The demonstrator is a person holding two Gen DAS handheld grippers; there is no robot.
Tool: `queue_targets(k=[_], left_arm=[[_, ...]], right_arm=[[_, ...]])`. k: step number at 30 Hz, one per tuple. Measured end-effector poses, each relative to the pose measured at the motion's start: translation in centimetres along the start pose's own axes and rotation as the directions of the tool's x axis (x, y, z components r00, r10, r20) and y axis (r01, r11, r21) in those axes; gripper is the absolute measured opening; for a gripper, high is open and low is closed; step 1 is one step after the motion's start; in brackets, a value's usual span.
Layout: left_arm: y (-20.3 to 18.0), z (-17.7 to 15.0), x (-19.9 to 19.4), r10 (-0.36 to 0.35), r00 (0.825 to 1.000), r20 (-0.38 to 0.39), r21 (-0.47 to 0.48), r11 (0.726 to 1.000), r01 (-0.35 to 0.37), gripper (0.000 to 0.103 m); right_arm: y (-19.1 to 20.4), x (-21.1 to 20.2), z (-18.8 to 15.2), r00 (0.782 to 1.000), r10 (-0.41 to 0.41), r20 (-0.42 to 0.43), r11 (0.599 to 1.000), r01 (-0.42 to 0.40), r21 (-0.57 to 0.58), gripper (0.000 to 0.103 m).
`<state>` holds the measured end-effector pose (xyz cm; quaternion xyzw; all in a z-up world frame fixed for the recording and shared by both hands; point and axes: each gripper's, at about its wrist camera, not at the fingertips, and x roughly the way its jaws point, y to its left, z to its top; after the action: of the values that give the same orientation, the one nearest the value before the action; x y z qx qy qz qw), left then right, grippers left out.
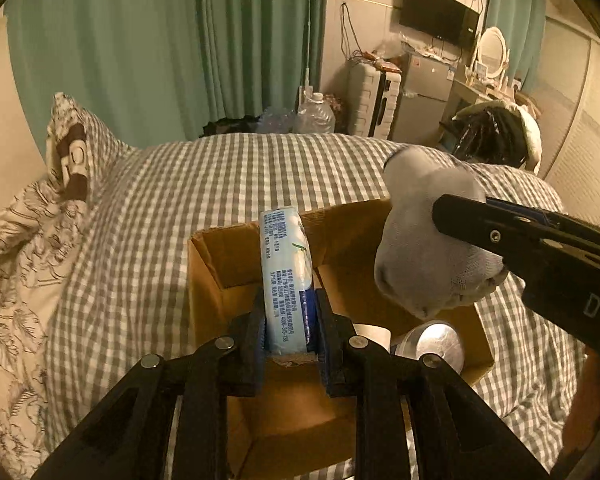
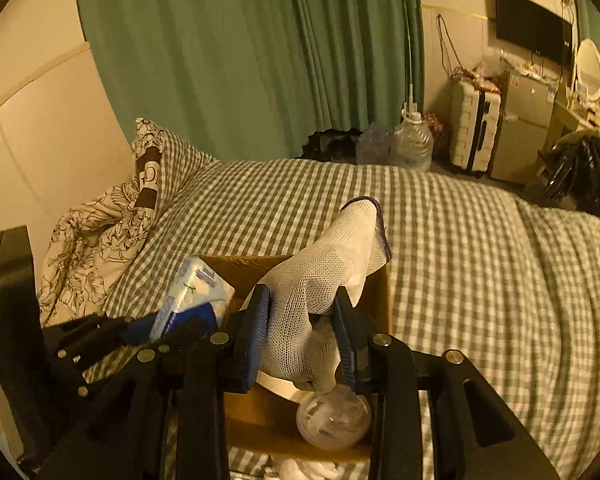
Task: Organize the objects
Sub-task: 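Carry the medicine box and sock into the cardboard box and release both, then grasp the silver blister pack with the left gripper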
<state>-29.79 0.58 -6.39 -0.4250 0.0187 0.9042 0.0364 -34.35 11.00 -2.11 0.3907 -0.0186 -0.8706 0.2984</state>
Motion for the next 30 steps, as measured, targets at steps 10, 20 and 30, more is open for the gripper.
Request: queue_targets(k=[10, 20, 30], left_arm=[[0.7, 0.4, -2.9, 0.024, 0.999, 0.027, -0.034, 0.999, -0.023, 0.069], [0.5, -1.2, -12.5, 0.055, 0.99, 0.127, -0.032, 0.998, -0.052, 0.085], [0.5, -8.7, -15.8, 0.091, 0.99, 0.107, -0.068, 0.994, -0.084, 0.085]], right_arm=[[-0.9, -4.6, 0.2, 0.996, -0.053, 0.072, 0.999, 0.054, -0.001, 0.054], [0.1, -15.3, -1.5, 0.984, -0.124, 0.131, 0.991, 0.129, -0.032, 0.059], [2.3, -20.5, -8.2, 0.983, -0.146, 0.114, 0.981, 0.159, -0.115, 0.06]])
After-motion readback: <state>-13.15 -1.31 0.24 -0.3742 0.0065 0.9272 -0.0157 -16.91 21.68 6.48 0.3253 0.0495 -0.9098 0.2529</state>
